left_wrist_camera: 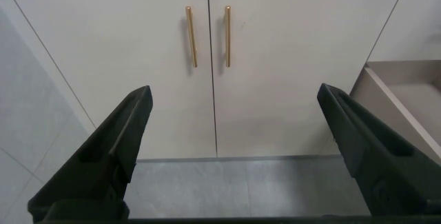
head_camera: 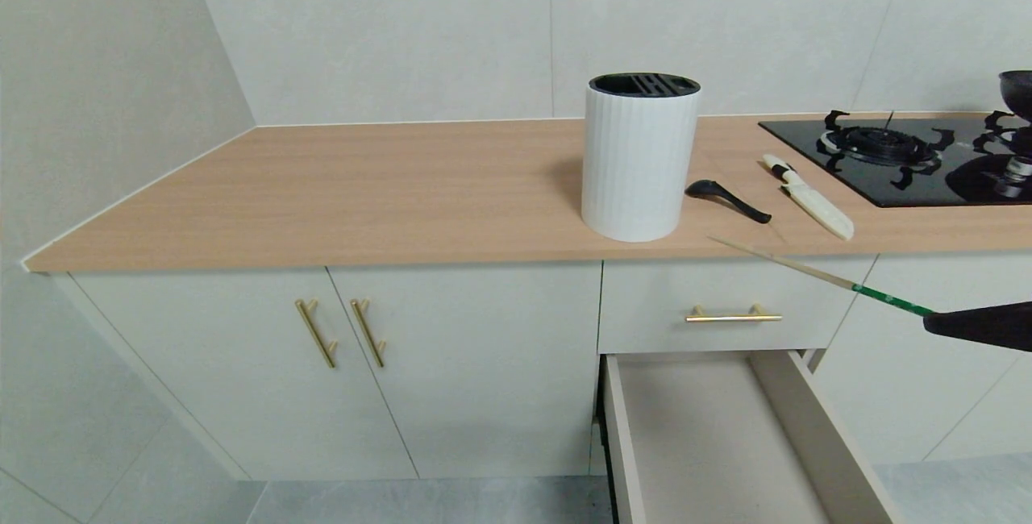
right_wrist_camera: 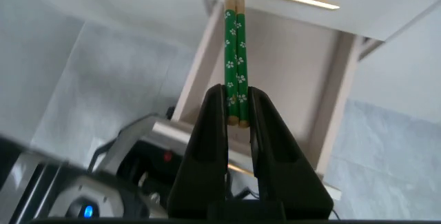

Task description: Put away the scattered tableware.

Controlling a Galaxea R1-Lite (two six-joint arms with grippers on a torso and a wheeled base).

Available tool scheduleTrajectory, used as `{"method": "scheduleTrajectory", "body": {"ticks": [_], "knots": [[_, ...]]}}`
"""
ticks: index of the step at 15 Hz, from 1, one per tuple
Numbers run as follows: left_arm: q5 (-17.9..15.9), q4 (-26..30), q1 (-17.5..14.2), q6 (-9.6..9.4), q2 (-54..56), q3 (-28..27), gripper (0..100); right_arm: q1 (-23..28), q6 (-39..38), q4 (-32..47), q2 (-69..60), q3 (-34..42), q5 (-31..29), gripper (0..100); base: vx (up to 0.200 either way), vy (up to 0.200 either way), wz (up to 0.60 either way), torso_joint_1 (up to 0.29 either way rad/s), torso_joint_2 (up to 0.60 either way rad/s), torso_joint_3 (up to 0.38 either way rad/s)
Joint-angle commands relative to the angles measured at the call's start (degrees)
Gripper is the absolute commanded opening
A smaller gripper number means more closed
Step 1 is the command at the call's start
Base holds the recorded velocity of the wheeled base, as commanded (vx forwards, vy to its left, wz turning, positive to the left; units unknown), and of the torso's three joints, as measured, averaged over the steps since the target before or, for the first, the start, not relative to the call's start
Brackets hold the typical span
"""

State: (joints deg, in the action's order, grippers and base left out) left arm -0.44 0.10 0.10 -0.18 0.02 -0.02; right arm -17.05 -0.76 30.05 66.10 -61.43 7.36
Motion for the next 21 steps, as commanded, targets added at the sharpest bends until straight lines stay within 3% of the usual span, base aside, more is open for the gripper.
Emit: {"method": "scheduleTrajectory", "body": {"ticks": [1, 7, 13, 21], "knots": [[0.0, 0.0, 0.0, 0.01, 0.0, 0.0, 100, -2.0, 0.1, 0.0, -0.1, 0.9, 0.0, 0, 0.0, 0.0, 0.0, 0.0, 0.0, 0.0], [0.0, 0.0, 0.0, 0.01, 0.0, 0.0, 100, -6.1, 1.4, -0.4, 2.9, 3.5, 0.1, 0, 0.0, 0.0, 0.0, 0.0, 0.0, 0.0], [0.0, 0.0, 0.0, 0.01, 0.0, 0.0, 100, -6.4, 1.4, -1.5, 5.2, 4.7, 0.0, 0, 0.0, 0.0, 0.0, -0.01, 0.03, 0.015], [0.0, 0.0, 0.0, 0.01, 0.0, 0.0, 100, -6.4, 1.5, -2.0, 5.9, 4.9, -0.2, 0, 0.0, 0.0, 0.0, -0.162, 0.42, 0.255]]}}
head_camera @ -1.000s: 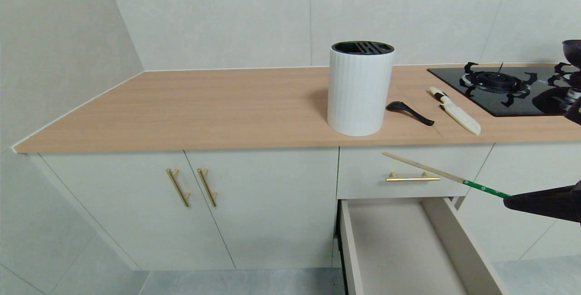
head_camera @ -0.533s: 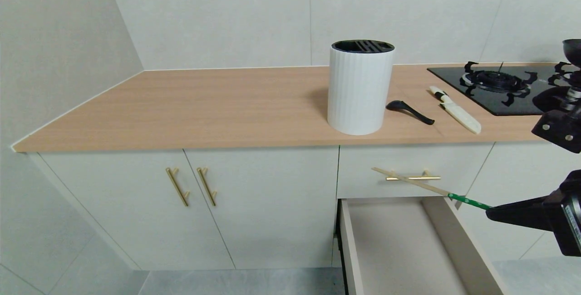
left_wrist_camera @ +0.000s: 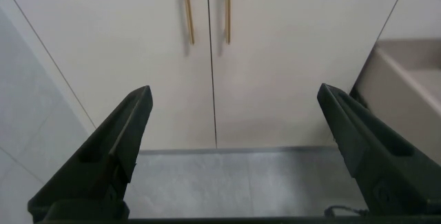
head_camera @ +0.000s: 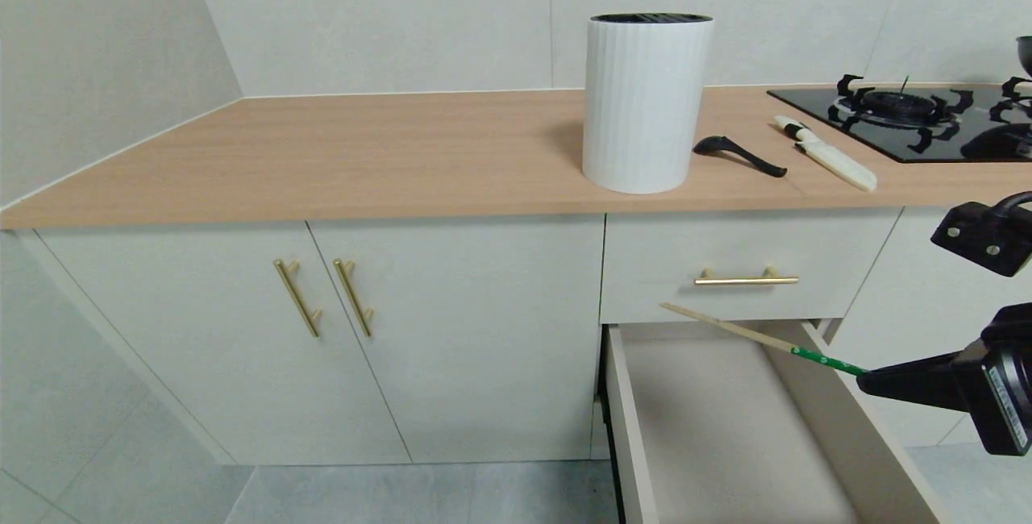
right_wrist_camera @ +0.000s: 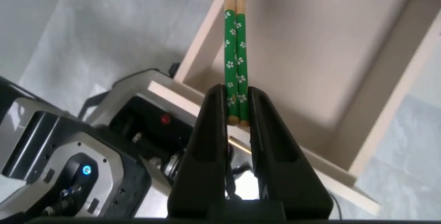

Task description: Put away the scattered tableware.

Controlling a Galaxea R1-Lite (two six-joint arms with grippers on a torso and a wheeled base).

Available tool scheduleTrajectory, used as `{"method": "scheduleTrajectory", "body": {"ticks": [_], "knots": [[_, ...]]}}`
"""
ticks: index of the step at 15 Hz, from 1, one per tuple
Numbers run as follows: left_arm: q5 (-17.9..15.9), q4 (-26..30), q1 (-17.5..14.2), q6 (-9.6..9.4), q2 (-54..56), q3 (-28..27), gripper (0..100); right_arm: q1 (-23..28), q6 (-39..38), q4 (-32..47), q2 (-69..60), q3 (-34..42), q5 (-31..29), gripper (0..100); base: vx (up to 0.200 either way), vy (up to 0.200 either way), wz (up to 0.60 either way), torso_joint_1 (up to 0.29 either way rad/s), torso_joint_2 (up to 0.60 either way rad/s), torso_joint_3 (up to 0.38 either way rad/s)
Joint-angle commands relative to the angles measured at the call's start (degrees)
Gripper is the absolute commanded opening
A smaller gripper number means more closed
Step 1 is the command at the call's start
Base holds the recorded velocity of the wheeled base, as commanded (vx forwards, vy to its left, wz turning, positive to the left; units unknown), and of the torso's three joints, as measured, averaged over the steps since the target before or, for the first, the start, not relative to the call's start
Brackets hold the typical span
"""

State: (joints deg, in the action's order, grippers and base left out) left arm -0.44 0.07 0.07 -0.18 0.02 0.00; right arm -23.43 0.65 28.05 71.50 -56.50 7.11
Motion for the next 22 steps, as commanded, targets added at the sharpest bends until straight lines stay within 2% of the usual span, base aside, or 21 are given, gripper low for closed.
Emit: {"method": "scheduleTrajectory", "body": {"ticks": [1, 7, 15, 16, 19, 22], "knots": [[0.0, 0.0, 0.0, 0.01, 0.0, 0.0, 100, 0.0, 0.1, 0.0, 0.7, 0.1, 0.0, 0, 0.0, 0.0, 0.0, -0.163, 0.46, 0.315], [0.0, 0.0, 0.0, 0.01, 0.0, 0.0, 100, 0.0, 0.1, 0.0, 2.1, 0.3, -0.3, 0, 0.0, 0.0, 0.0, -0.124, 0.43, 0.295], [0.0, 0.0, 0.0, 0.01, 0.0, 0.0, 100, 0.0, -0.1, -2.1, 5.7, 0.5, -0.6, 0, 0.0, 0.0, 0.0, -0.011, 0.04, 0.025], [0.0, 0.0, 0.0, 0.01, 0.0, 0.0, 100, 0.0, -0.1, -2.7, 7.2, 0.6, -1.2, 0, 0.0, 0.0, 0.0, 0.0, 0.0, 0.0], [0.0, 0.0, 0.0, 0.01, 0.0, 0.0, 100, 0.0, -1.3, -6.0, 14.9, 0.7, -11.0, 0, 0.0, 0.0, 0.0, 0.0, 0.0, 0.0], [0.0, 0.0, 0.0, 0.01, 0.0, 0.0, 100, 0.0, -6.4, -12.2, 21.8, 0.6, -12.0, 0, 0.0, 0.0, 0.0, 0.0, 0.0, 0.0]]}}
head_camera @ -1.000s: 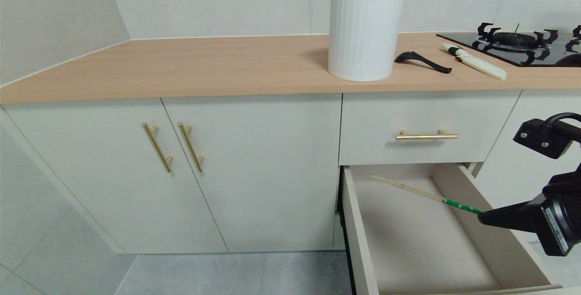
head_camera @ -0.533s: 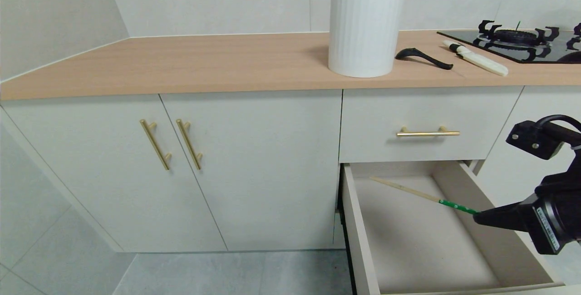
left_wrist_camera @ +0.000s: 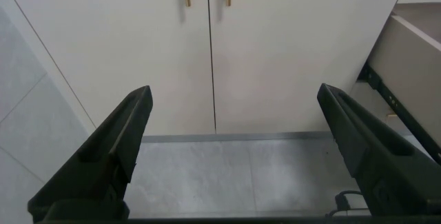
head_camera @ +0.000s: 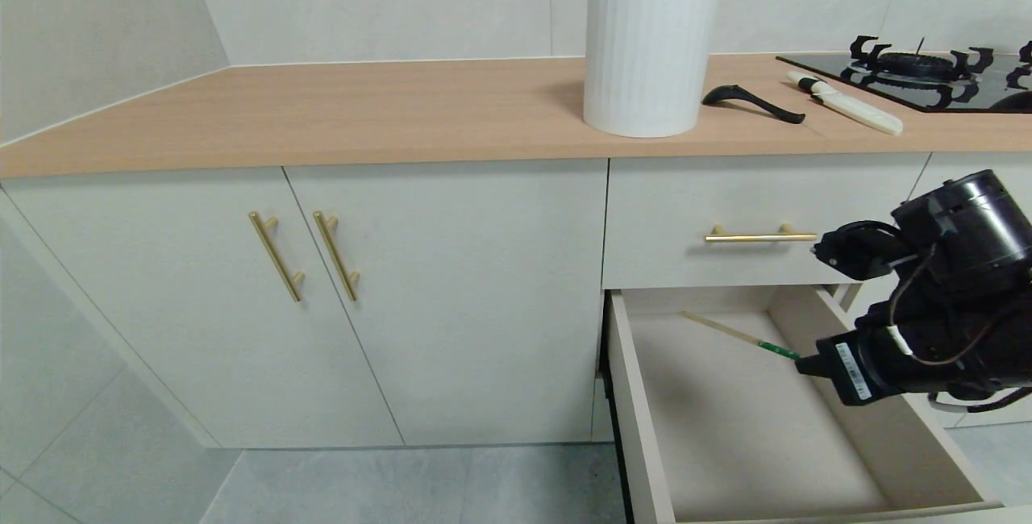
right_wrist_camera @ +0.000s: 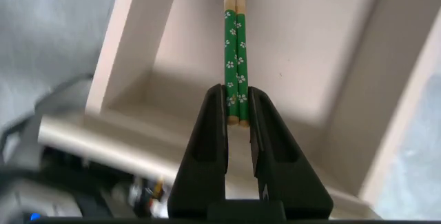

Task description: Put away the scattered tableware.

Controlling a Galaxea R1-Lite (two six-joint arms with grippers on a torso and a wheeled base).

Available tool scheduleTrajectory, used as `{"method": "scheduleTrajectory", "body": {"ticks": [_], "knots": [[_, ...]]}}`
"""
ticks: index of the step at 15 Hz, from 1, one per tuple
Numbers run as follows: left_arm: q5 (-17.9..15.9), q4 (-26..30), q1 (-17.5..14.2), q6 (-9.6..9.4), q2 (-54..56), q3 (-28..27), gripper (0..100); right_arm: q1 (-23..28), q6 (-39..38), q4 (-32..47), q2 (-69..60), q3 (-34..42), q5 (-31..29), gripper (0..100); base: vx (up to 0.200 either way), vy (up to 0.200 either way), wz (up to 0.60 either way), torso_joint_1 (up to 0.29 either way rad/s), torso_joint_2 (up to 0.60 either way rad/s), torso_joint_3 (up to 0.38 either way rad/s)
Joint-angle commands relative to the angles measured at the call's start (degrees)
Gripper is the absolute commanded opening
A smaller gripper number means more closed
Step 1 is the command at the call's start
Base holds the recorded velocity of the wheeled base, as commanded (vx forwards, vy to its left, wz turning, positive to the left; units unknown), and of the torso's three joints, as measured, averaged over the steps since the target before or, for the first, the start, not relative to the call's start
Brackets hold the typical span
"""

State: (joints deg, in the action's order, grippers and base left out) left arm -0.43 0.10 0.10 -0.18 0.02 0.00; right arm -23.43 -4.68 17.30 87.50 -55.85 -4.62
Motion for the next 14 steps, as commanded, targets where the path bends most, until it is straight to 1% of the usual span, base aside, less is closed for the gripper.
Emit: {"method": "scheduleTrajectory", "body": {"ticks": [1, 2, 3, 5, 7, 9, 11, 14], "knots": [[0.0, 0.0, 0.0, 0.01, 0.0, 0.0, 100, 0.0, -1.5, -3.8, 7.6, 0.0, -0.2, 0, 0.0, 0.0, 0.0, 0.0, 0.0, 0.0], [0.0, 0.0, 0.0, 0.01, 0.0, 0.0, 100, 0.0, -2.2, -5.6, 9.2, 0.2, -0.2, 0, 0.0, 0.0, 0.0, 0.0, 0.0, 0.0], [0.0, 0.0, 0.0, 0.01, 0.0, 0.0, 100, 0.0, -4.7, -8.7, 12.1, 0.1, -0.3, 0, 0.0, 0.0, 0.0, 0.0, 0.0, 0.0], [0.0, 0.0, 0.0, 0.01, 0.0, 0.0, 100, -0.7, -7.4, -13.2, 16.1, -0.1, -0.5, 0, 0.0, 0.0, 0.0, 0.0, 0.0, 0.0], [0.0, 0.0, 0.0, 0.01, 0.0, 0.0, 100, -0.7, -9.8, -19.5, 21.6, -0.1, -2.3, 0, 0.0, 0.0, 0.0, 0.0, 0.0, 0.0], [0.0, 0.0, 0.0, 0.01, 0.0, 0.0, 100, -0.6, -10.6, -25.4, 25.8, 0.0, -4.3, 0, 0.0, 0.0, 0.0, 0.0, 0.0, 0.0], [0.0, 0.0, 0.0, 0.01, 0.0, 0.0, 100, -0.5, -12.1, -28.8, 28.8, 0.2, -5.2, 0, 0.0, 0.0, 0.0, 0.0, 0.0, 0.0], [0.0, 0.0, 0.0, 0.01, 0.0, 0.0, 100, -0.7, -12.1, -28.9, 31.1, 0.3, -5.2, 0, 0.0, 0.0, 0.0, 0.0, 0.0, 0.0]]}}
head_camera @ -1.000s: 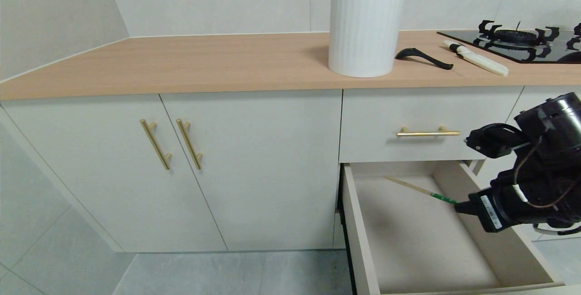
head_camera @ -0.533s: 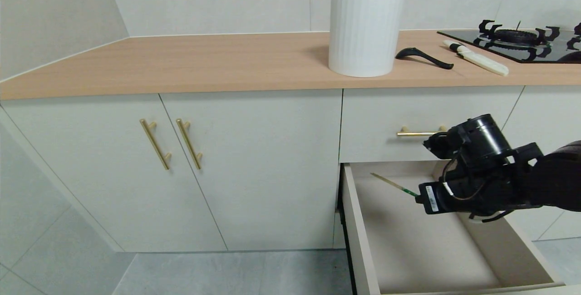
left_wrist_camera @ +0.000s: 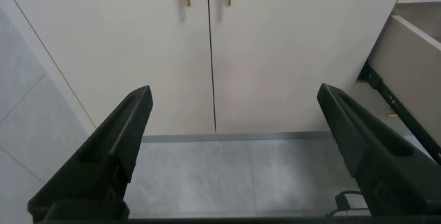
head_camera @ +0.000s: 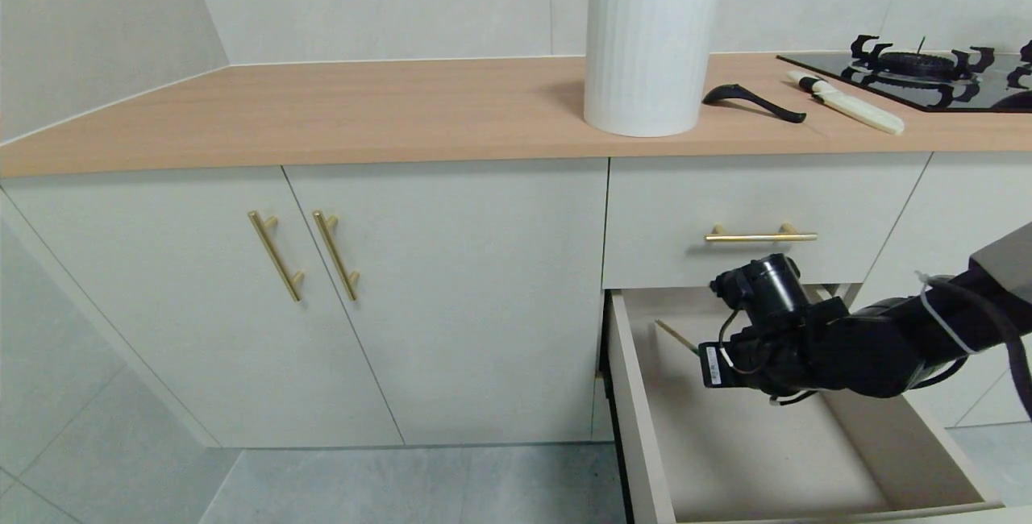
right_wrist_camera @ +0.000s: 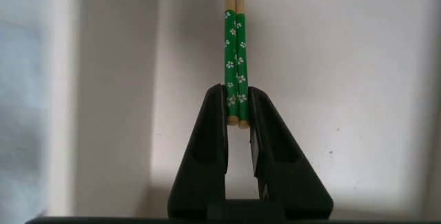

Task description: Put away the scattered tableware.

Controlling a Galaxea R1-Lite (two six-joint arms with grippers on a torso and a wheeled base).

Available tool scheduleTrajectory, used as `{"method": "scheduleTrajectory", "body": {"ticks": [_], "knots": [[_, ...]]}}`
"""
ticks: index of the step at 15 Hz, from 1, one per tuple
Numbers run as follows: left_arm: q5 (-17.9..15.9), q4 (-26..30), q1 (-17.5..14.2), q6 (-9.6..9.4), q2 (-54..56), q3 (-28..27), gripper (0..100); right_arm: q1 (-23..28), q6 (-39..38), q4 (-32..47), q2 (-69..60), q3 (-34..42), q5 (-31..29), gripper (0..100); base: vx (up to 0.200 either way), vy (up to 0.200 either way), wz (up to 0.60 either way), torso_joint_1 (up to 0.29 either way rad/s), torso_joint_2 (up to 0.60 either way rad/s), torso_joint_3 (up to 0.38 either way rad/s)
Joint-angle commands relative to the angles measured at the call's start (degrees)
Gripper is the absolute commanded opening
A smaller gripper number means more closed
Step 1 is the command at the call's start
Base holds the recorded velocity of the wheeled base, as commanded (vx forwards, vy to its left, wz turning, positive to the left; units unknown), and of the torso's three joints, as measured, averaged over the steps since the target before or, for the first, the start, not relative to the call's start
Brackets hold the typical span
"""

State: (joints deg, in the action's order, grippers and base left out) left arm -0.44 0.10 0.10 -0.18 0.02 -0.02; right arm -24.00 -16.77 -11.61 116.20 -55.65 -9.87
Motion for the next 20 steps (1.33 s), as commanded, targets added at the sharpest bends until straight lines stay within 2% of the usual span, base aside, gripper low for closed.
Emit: {"method": "scheduleTrajectory", "body": {"ticks": [1, 11, 18, 19, 20], "knots": [[0.0, 0.0, 0.0, 0.01, 0.0, 0.0, 100, -0.1, 0.0, 0.0, 3.2, 0.1, 0.0, 0, 0.0, 0.0, 0.0, 0.0, 0.0, 0.0], [0.0, 0.0, 0.0, 0.01, 0.0, 0.0, 100, -1.0, 0.4, 0.0, 13.4, 0.5, 0.0, 0, 0.0, 0.0, 0.0, 0.0, 0.0, 0.0], [0.0, 0.0, 0.0, 0.01, 0.0, 0.0, 100, -1.0, 0.3, 0.0, 13.7, 0.5, 0.0, 0, 0.0, 0.0, 0.0, 0.0, 0.0, 0.0], [0.0, 0.0, 0.0, 0.01, 0.0, 0.0, 100, -1.0, 0.3, 0.0, 13.7, 0.5, 0.0, 100, 0.0, 0.0, 0.0, 0.0, 0.0, 0.0], [0.0, 0.0, 0.0, 0.01, 0.0, 0.0, 100, -1.0, 0.3, 0.0, 13.7, 0.5, 0.0, 100, 0.0, 0.0, 0.0, 0.0, 0.0, 0.0]]}}
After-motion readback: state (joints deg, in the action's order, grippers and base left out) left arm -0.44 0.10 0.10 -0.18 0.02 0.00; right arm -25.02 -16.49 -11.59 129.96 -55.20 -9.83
